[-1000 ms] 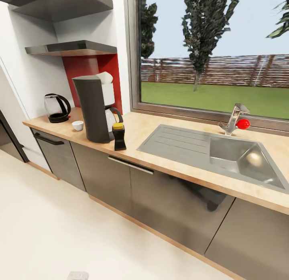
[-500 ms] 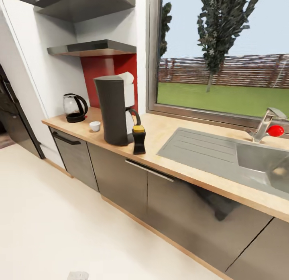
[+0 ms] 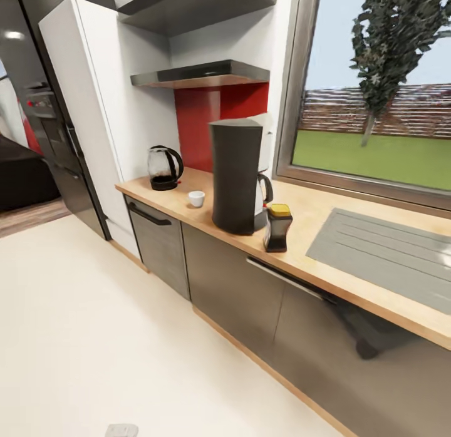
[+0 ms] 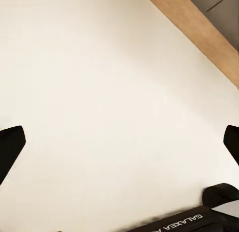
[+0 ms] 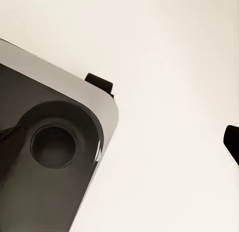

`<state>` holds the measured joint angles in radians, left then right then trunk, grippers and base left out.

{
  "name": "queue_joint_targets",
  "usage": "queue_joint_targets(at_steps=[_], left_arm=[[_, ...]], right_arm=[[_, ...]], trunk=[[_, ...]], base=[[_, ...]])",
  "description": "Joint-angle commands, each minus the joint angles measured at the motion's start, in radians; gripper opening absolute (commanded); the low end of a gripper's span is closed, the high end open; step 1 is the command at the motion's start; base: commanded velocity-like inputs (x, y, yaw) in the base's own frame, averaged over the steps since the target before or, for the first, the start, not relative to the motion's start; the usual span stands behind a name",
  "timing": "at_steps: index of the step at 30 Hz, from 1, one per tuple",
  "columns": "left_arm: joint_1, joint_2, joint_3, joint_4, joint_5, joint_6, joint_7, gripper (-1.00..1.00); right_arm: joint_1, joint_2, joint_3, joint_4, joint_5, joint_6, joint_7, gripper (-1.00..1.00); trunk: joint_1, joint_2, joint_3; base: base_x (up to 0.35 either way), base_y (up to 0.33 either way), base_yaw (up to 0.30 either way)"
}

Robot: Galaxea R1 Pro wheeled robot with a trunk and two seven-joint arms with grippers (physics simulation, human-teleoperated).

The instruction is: Set up a coffee station on the kitchen countertop: keep the coffee maker on the countertop, move the bottle of coffee from the kitchen shelf to the counter next to the coffee maker, place a paper coffee filter on top of the coffee maker, put the saucer next to the coffee maker with the coffee cup on the saucer, and place the electric kettle next to the coffee maker.

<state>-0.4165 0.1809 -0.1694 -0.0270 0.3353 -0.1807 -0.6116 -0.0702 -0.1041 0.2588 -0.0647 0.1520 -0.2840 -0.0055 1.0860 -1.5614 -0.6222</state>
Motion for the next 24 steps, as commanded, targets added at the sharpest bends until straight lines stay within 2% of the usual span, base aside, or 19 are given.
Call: queue_joint_targets(at_steps=[1, 7, 24], left_arm=[[-0.001, 0.000, -0.009, 0.001, 0.007, -0.005, -0.002, 1.00], [-0.001, 0.000, -0.009, 0.001, 0.007, -0.004, -0.002, 1.00], [-0.001, 0.000, -0.009, 0.001, 0.007, -0.003, -0.002, 1.00]], right_arm=[[0.000, 0.000, -0.004, 0.000, 0.010, -0.003, 0.000, 1.00], [0.000, -0.002, -0.003, 0.000, 0.010, -0.001, 0.001, 1.00], [0.000, -0.003, -0.004, 0.000, 0.009, 0.000, 0.004, 1.00]], trunk=[[0.000, 0.000, -0.001], [0.000, 0.000, -0.001], [0.000, 0.000, -0.001]], base=[[0.155, 0.281, 0.271], [0.179, 0.280, 0.158], [0.271, 0.219, -0.009]])
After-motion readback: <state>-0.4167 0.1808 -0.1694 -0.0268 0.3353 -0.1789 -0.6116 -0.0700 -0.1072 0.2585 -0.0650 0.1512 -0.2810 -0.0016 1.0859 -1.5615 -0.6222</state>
